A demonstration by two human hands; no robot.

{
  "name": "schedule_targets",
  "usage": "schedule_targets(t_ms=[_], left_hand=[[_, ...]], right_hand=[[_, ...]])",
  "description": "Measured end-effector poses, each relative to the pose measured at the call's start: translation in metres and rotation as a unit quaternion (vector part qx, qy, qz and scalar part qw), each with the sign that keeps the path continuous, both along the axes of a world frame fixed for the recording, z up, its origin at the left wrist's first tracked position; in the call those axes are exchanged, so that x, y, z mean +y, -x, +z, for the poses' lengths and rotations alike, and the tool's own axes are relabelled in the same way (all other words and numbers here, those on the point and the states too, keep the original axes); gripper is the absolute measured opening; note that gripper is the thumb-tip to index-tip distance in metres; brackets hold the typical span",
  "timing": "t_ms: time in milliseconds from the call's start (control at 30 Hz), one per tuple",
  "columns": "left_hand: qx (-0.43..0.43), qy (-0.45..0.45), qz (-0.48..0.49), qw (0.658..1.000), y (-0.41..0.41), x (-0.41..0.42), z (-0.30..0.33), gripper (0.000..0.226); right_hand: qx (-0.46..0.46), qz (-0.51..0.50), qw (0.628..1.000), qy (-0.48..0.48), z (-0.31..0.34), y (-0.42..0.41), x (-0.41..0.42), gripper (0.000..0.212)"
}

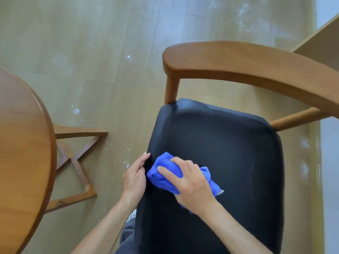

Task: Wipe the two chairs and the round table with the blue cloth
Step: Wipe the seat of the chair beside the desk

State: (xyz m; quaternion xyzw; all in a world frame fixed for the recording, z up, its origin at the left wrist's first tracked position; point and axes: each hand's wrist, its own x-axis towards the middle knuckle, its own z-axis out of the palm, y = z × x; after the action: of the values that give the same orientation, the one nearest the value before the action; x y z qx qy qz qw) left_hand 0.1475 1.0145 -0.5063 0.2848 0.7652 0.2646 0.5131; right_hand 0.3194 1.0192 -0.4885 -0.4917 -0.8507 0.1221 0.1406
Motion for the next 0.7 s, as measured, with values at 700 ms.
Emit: schedule_targets(t_ms=[700], left_hand=[[0.042,-0.001,-0.045,0.998,-0.003,-0.005,-0.003,0.050]], right_hand=[[-0.109,-0.242,0.964,0.010,-0.004,-0.071,0.154,0.060]])
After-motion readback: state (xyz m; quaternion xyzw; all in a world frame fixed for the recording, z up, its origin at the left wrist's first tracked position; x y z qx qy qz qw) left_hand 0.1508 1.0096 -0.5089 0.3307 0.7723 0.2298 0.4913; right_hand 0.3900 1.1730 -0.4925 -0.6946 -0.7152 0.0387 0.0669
